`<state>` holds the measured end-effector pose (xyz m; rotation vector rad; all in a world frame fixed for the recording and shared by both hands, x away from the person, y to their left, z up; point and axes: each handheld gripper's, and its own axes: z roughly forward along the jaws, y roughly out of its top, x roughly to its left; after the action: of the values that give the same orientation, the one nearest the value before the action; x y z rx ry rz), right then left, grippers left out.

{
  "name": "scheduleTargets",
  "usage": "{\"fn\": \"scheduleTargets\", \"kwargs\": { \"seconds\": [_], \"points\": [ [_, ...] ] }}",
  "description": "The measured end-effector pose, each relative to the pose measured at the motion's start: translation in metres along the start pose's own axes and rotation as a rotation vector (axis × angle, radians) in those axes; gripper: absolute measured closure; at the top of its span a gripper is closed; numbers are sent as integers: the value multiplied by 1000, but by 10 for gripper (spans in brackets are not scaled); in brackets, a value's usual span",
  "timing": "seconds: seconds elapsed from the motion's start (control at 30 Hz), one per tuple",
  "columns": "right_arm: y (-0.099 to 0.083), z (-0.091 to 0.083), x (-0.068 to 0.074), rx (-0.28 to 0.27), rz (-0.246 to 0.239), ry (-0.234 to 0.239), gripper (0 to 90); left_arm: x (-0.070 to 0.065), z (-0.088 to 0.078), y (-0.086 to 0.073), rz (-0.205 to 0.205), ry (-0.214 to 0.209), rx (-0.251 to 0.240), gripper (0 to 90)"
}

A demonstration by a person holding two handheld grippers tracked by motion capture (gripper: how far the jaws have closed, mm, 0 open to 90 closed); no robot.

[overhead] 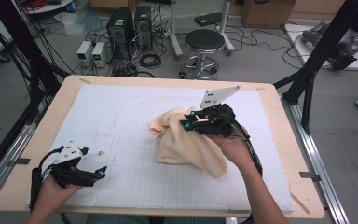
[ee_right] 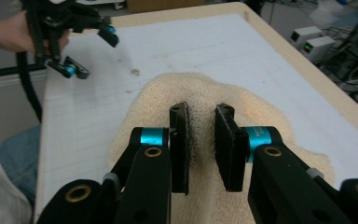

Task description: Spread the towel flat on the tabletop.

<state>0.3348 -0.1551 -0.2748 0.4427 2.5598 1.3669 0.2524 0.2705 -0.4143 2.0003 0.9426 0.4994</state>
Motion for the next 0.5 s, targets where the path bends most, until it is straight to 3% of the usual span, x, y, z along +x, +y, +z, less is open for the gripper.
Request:
{"fn": "scheduleTargets", "kwargs": {
  "seconds": [0.07,0.17,0.3,0.33,0.43,0.5],
  "points": [
    [-4,11,4,33,1,19,769,-1,0,0,2,-8,-1,17],
    [-25,33,4,89,18,40,764,-4,1,2,11,-18,-2,17],
    [-59,55,2,158,87,56,757,-12,6,7,38,-43,-14,17],
    [-67,58,2,167,83,49,753,-12,6,7,38,-43,-14,18],
    [-79,59,1,151,99,45,733,-25,15,17,90,-81,-17,18],
    [-81,58,0,155,113,37,657,-29,17,21,104,-91,-19,25]
  ]
}}
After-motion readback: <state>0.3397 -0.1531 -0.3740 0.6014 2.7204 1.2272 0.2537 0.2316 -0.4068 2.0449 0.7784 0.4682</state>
